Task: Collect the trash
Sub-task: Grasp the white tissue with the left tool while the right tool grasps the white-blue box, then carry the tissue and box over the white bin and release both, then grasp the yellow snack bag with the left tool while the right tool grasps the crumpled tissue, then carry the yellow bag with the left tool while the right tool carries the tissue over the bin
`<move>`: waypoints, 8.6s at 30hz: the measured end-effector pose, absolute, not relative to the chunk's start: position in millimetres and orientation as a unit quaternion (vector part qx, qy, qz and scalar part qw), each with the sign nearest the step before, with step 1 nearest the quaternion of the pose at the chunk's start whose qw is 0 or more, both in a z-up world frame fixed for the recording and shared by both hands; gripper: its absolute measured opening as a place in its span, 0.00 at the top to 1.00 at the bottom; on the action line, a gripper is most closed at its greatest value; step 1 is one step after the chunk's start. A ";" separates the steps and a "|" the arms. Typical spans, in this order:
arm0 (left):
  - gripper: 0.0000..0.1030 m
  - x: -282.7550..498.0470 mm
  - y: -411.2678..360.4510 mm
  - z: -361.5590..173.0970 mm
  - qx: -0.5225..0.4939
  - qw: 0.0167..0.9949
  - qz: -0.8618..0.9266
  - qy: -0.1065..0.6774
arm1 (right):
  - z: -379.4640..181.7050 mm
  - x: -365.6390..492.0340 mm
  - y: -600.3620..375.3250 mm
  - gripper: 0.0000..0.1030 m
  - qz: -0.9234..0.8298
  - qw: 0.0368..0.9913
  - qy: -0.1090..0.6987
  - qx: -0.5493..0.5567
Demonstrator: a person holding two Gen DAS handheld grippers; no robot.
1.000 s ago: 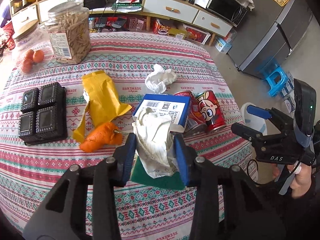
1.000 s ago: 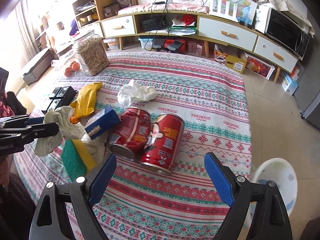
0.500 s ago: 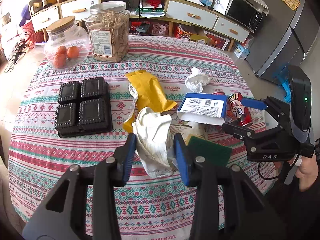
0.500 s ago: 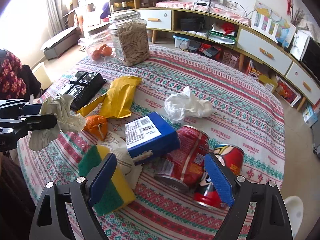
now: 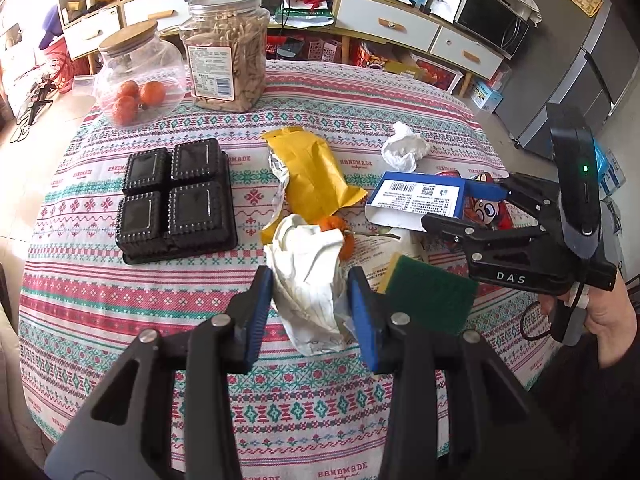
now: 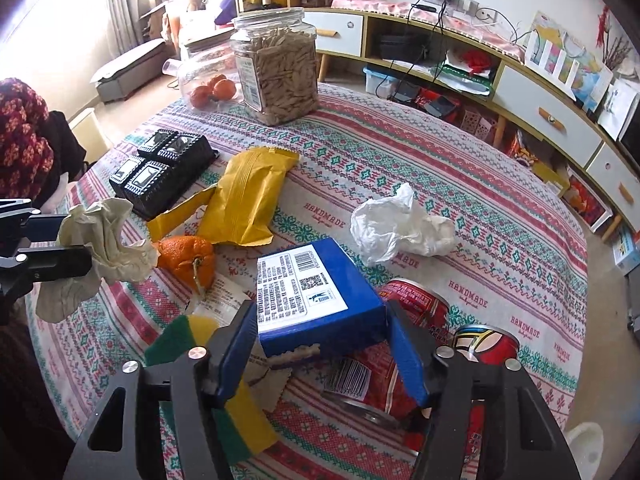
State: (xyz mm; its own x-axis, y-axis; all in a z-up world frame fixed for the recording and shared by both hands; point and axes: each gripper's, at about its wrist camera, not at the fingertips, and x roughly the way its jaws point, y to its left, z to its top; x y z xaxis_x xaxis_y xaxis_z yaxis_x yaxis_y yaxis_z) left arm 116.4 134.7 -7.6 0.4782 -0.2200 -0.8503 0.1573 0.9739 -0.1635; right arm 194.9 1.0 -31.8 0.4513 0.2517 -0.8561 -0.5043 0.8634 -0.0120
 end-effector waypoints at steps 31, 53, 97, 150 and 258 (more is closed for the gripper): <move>0.61 117.2 35.8 13.1 -0.002 0.866 -0.175 0.468 | 46.3 121.9 -159.8 0.38 0.141 0.901 0.410 -0.004; 0.61 114.5 -111.7 27.5 0.051 0.852 -0.266 0.449 | 58.9 47.3 -313.7 0.38 0.008 0.915 0.396 0.074; 0.19 112.5 -244.6 -13.2 0.136 0.818 -0.306 0.468 | 15.8 23.3 -411.8 0.37 -0.115 0.871 0.467 0.095; 0.15 201.0 70.9 -8.7 -0.014 0.845 -0.074 0.530 | 10.0 128.2 -236.4 0.18 -0.006 0.867 0.498 0.029; 0.59 113.4 -133.7 -2.0 0.062 0.814 -0.279 0.505 | 2.4 55.3 -343.4 0.73 -0.043 0.853 0.503 0.129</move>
